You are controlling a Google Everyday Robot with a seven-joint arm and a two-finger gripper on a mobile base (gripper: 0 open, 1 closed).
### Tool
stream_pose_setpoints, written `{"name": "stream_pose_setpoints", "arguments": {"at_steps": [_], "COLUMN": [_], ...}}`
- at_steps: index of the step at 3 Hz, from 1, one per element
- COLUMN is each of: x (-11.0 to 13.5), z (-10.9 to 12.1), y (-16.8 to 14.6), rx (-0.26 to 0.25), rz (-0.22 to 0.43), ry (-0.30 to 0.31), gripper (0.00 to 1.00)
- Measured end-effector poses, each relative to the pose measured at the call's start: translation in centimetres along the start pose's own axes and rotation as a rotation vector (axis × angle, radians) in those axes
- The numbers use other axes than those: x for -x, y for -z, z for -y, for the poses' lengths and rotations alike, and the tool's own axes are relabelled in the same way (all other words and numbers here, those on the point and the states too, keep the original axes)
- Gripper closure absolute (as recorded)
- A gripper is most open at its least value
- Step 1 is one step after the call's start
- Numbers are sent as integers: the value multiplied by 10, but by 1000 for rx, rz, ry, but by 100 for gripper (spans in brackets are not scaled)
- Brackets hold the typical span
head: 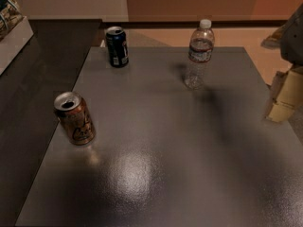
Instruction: Knock water bottle over
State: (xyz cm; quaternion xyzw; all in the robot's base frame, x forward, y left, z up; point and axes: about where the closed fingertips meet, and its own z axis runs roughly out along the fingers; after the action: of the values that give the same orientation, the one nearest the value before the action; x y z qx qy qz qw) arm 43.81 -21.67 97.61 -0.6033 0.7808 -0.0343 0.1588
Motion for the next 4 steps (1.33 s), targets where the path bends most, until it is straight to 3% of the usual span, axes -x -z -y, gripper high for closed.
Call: {"name": "stream_pose_setpoints", "arguments": {"at_steps": [2, 4], "x": [2, 22], "z": [12, 68], "y": [-5, -36], "rx": [-1, -36], "rz": [24, 172], "ry": [11, 1], "gripper": [0, 0]}}
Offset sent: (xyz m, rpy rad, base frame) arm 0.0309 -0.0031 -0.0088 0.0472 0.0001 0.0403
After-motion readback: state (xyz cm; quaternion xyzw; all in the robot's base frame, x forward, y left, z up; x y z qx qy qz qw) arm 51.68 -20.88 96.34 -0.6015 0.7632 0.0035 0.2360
